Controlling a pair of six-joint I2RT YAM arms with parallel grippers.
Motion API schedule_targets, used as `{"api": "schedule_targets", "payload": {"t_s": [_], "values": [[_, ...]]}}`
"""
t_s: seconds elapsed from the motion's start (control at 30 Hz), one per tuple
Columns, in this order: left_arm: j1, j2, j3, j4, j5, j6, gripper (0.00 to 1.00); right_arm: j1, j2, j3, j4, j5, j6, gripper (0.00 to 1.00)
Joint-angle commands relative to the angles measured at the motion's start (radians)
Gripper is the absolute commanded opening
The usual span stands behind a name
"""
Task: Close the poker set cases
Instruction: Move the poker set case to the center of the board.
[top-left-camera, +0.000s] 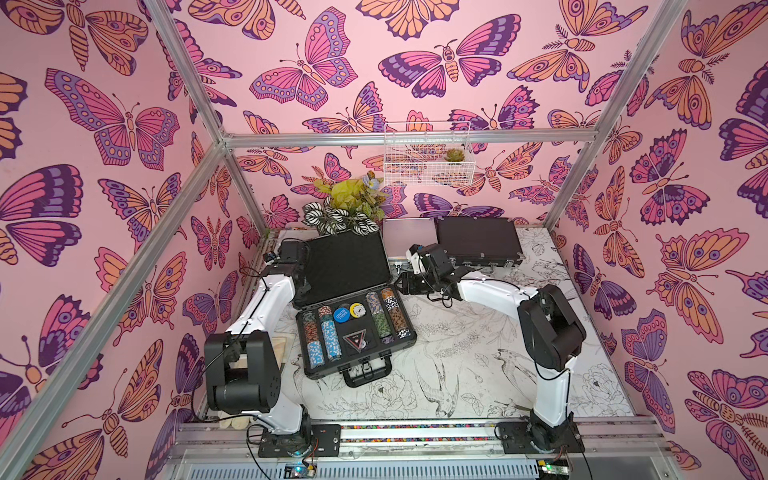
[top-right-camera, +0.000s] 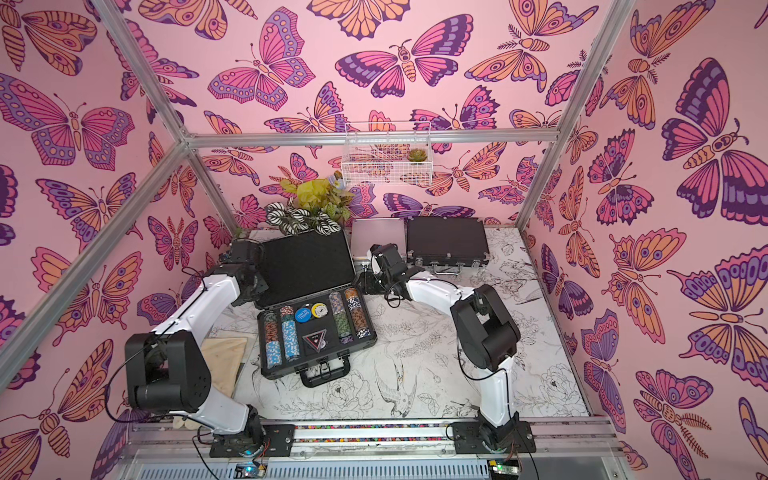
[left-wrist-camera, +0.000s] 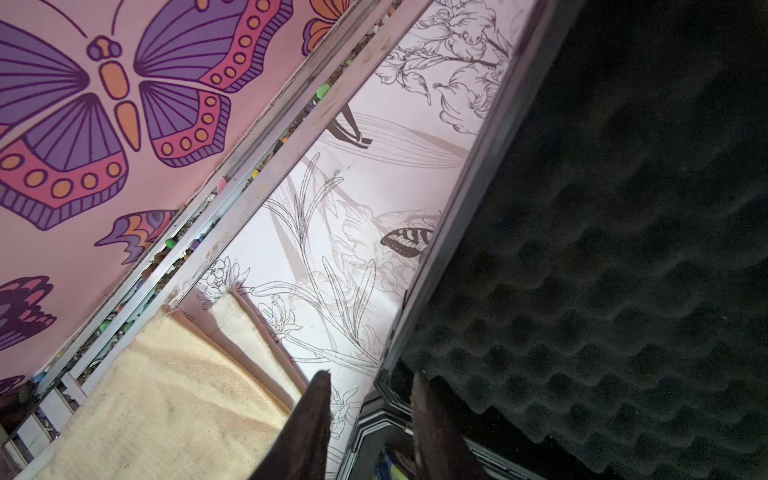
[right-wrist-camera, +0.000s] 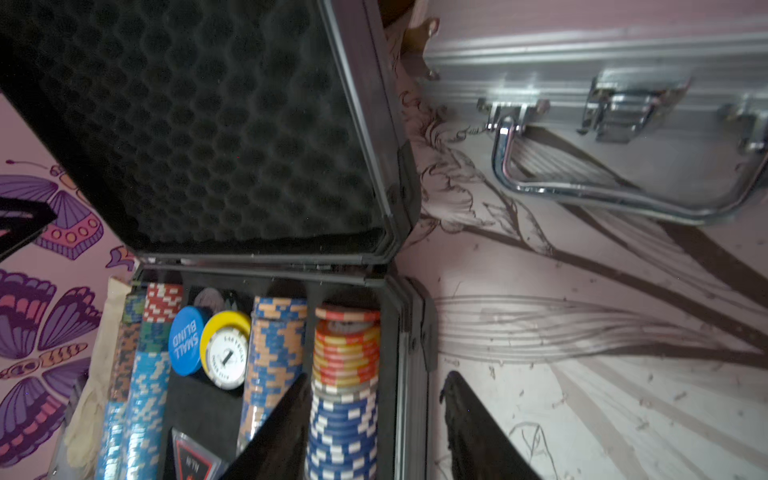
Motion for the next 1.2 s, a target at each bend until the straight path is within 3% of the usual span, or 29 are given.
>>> {"api": "schedule_targets", "payload": {"t_s": [0.0, 0.13, 0.5, 0.8, 1.17], "values": [[0.014, 0.025, 0.029, 0.007, 0.023, 0.033, 0.34, 0.008, 0.047, 0.070, 0.047, 0.058, -0.014, 0.52], [0.023, 0.045, 0.032, 0.016, 0.048, 0.036, 0.33, 0.008, 0.105, 0.119, 0.085, 0.115, -0.011, 0.53], [0.049, 0.084, -0.017, 0.080, 0.110, 0.041, 0.34, 0.018, 0.262, 0.259, 0.117, 0.100, 0.009, 0.52], [0.081, 0.085, -0.056, 0.163, 0.239, 0.084, 0.32, 0.056, 0.326, 0.329, 0.148, 0.125, 0.002, 0.38], [0.092, 0.097, -0.057, 0.181, 0.277, 0.066, 0.26, 0.057, 0.230, 0.176, 0.256, 0.160, 0.003, 0.21]]}}
